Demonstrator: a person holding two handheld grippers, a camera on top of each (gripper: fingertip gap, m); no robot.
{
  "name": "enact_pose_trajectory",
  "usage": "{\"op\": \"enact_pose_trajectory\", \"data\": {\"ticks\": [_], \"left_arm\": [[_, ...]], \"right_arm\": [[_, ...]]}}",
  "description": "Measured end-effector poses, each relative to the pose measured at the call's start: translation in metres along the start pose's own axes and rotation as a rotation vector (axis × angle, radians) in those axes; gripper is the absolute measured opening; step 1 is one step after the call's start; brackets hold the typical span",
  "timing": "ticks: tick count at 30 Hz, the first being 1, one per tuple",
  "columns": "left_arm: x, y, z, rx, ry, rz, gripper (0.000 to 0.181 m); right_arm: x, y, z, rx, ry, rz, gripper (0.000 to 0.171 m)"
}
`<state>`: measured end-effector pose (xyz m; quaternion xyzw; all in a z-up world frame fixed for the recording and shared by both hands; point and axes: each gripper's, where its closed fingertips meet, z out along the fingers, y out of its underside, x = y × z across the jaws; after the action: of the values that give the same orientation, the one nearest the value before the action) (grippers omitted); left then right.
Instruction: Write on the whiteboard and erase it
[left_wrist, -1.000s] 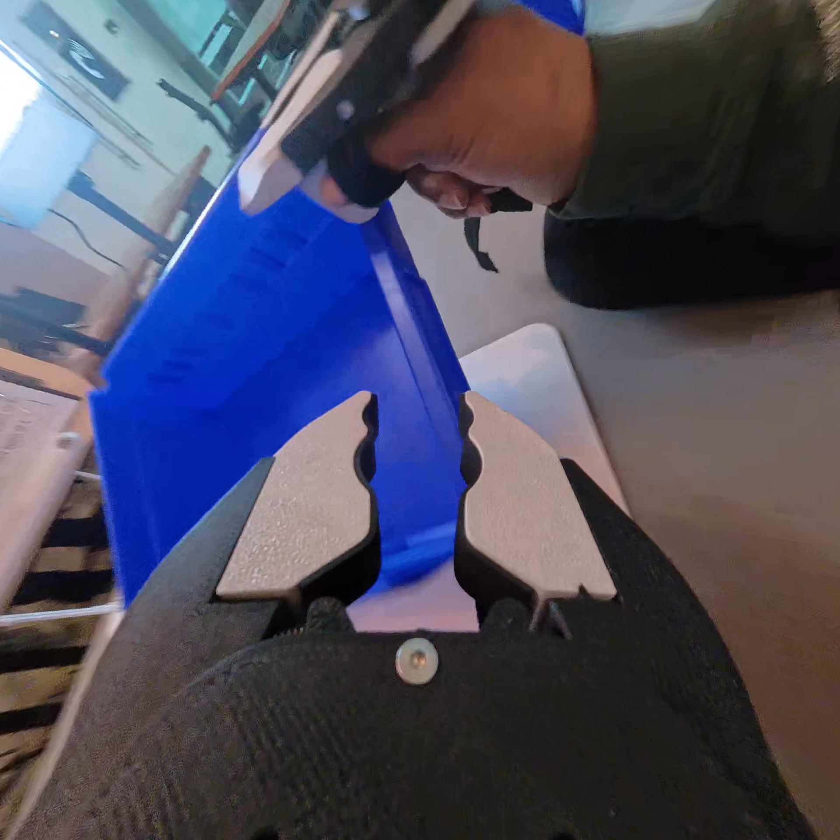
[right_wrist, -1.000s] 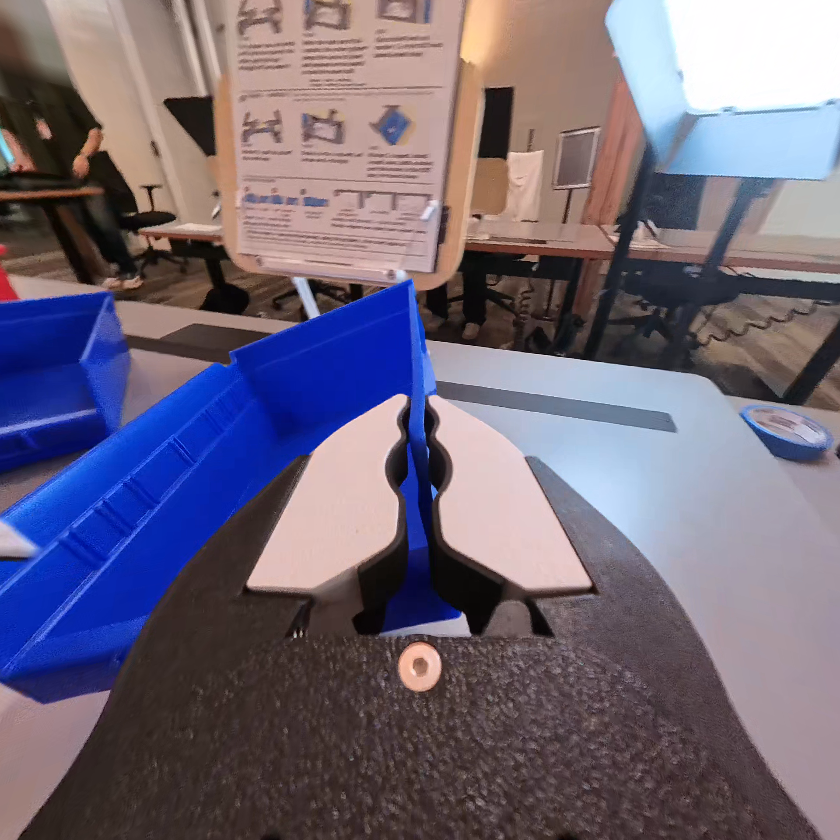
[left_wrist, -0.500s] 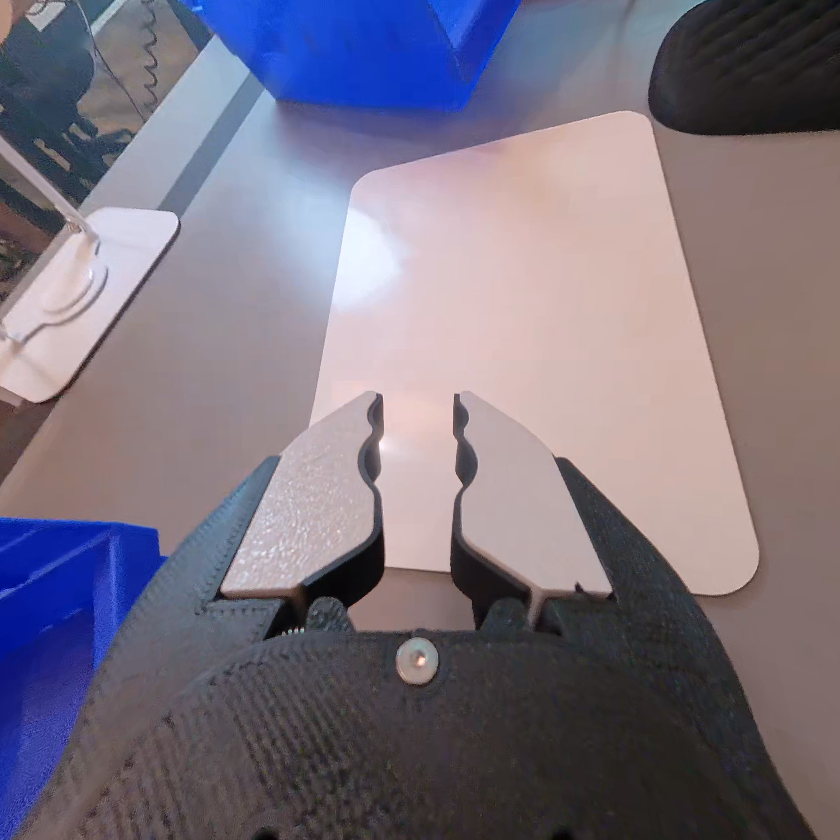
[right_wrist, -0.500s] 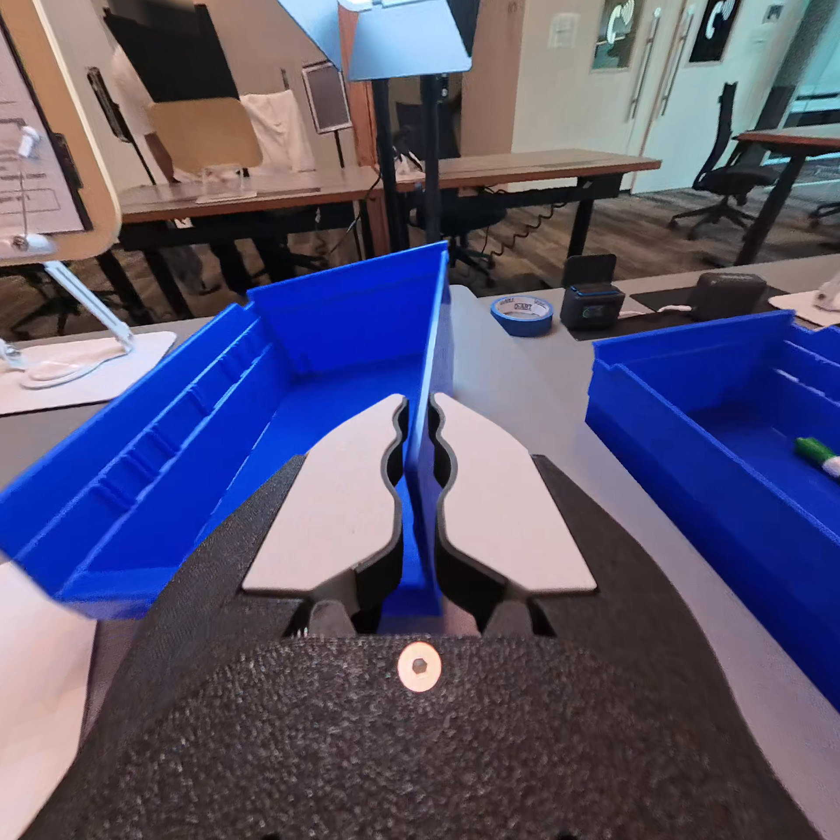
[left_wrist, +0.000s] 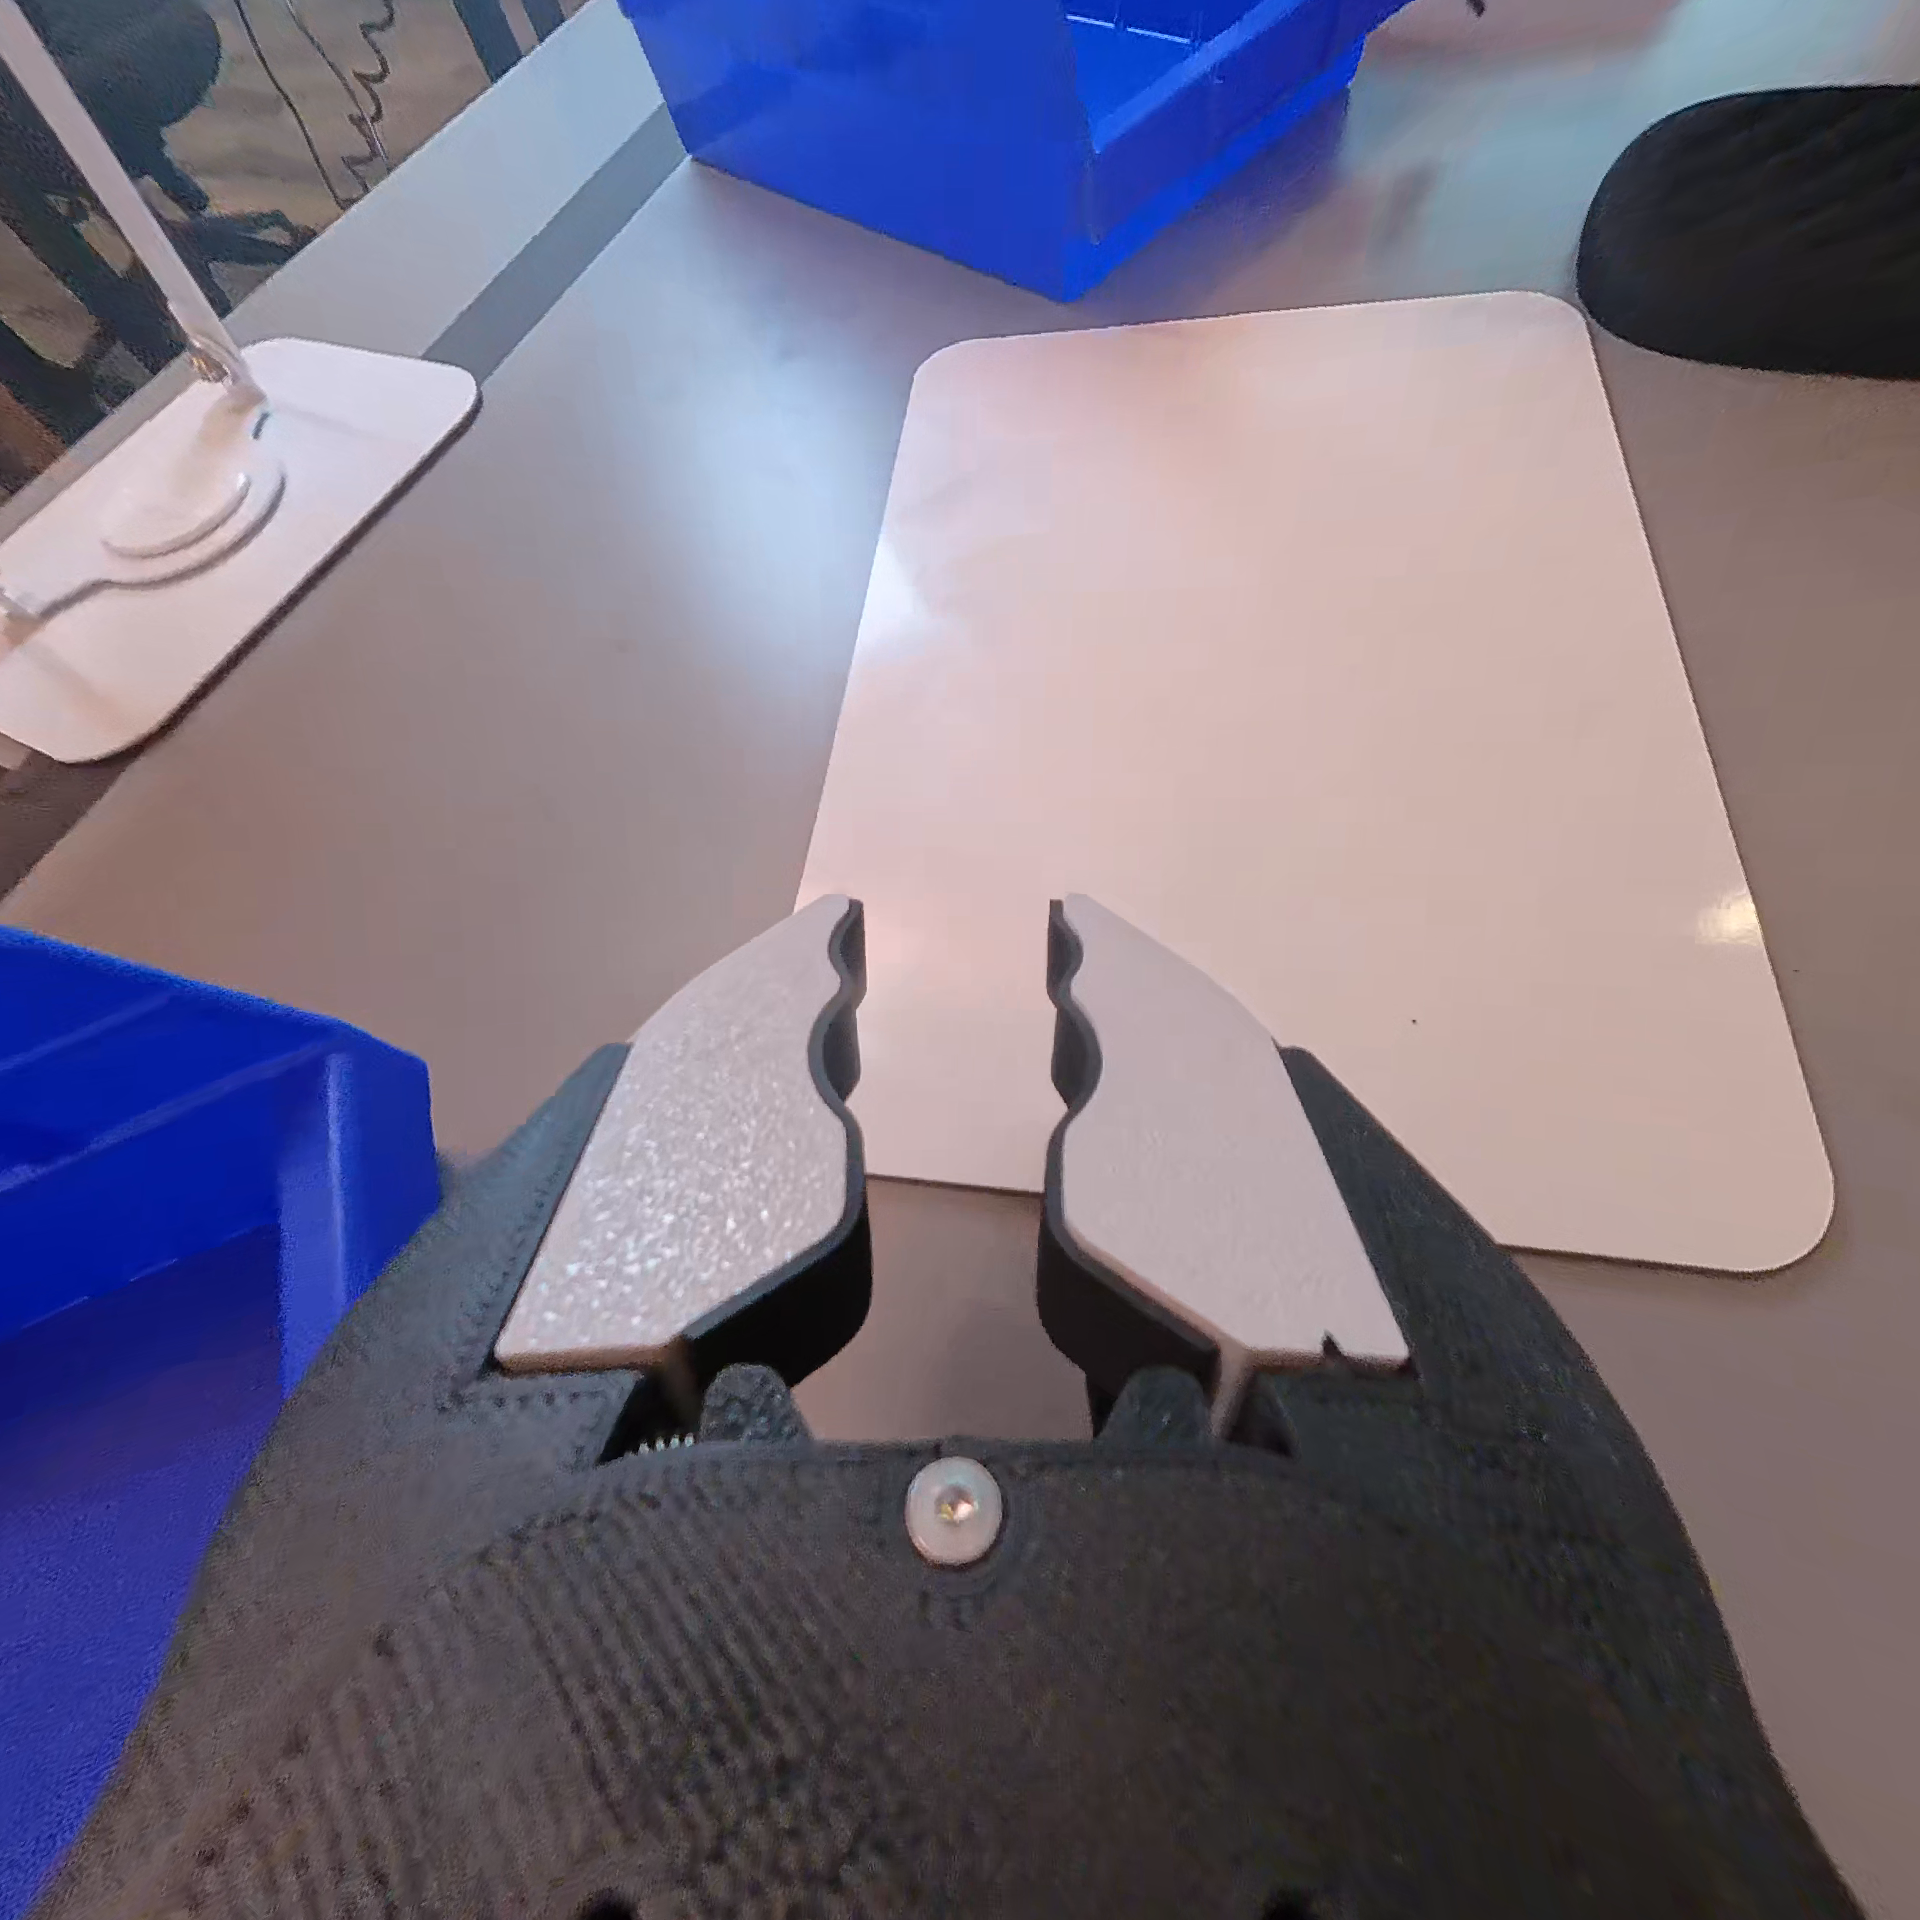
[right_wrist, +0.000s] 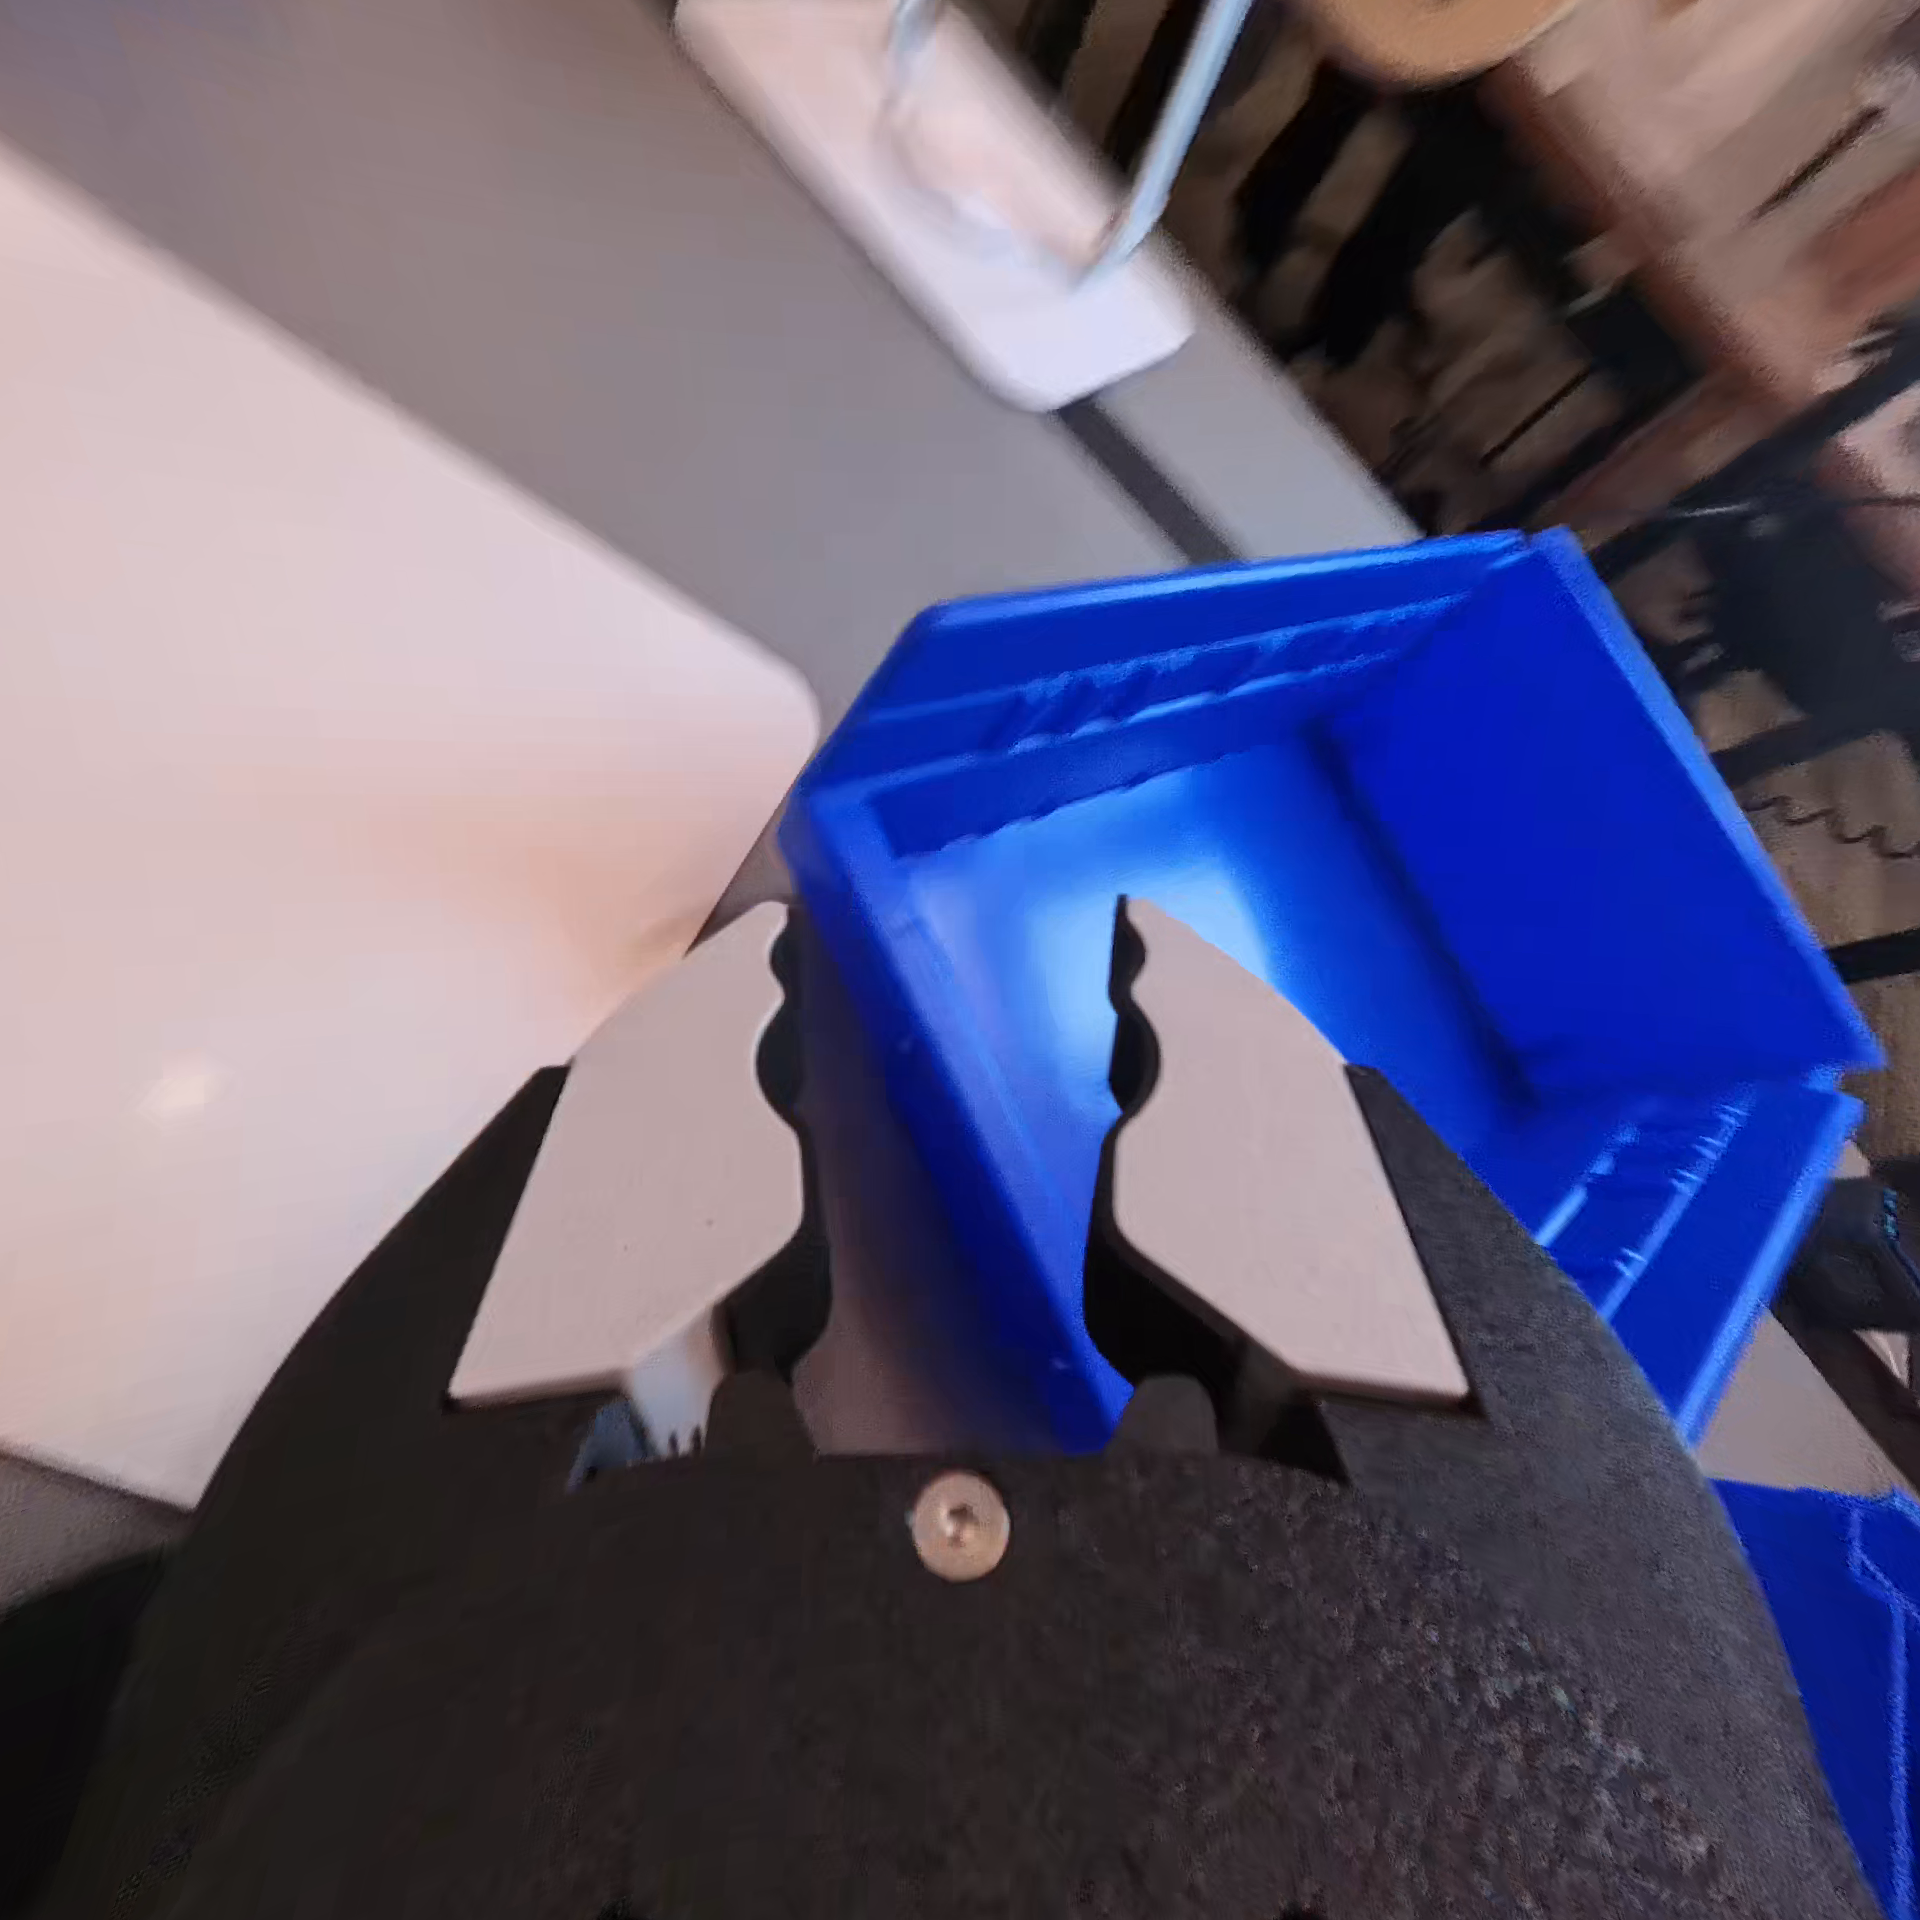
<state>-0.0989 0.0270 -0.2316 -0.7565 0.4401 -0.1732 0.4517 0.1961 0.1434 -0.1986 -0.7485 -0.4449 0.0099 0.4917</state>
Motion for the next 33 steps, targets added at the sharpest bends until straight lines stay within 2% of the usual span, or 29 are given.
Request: {"op": "enact_pose_trajectory", "data": {"ticks": [3,4,6,8,14,17,20,27,30,33], "left_arm": [[-0.001,0.007,-0.002,-0.002,0.02,-0.035,0.039],[0.0,0.01,-0.003,-0.003,0.024,-0.041,0.04],[0.0,0.016,-0.002,-0.008,0.031,-0.051,0.044],[0.0,0.02,-0.001,-0.008,0.037,-0.062,0.047],[-0.005,0.021,-0.002,0.013,0.022,-0.072,0.049],[-0.008,0.028,-0.001,-0.01,0.009,-0.062,0.047],[-0.012,0.031,0.0,-0.02,0.002,-0.071,0.045],[-0.026,0.032,-0.008,-0.009,-0.055,-0.103,0.037],[-0.038,0.032,-0.014,0.003,-0.107,-0.113,0.033],[-0.052,0.024,-0.025,0.051,-0.176,-0.13,0.031]], "right_arm": [[-0.017,0.033,0.018,-0.231,-0.085,-0.133,0.068],[-0.016,0.044,0.023,-0.297,-0.077,-0.181,0.066],[-0.012,0.06,0.031,-0.382,-0.059,-0.258,0.049],[-0.007,0.067,0.04,-0.399,-0.053,-0.299,0.035],[0.021,0.073,0.051,-0.373,0.065,-0.294,0.037],[0.025,0.062,0.048,-0.296,0.114,-0.266,0.043],[0.019,0.034,0.04,-0.172,0.126,-0.21,0.046],[-0.023,-0.049,0.022,0.301,0.014,-0.018,0.047],[-0.041,-0.062,0.02,0.421,-0.065,0.068,0.048],[-0.052,-0.061,0.027,0.439,-0.09,0.091,0.049]]}}
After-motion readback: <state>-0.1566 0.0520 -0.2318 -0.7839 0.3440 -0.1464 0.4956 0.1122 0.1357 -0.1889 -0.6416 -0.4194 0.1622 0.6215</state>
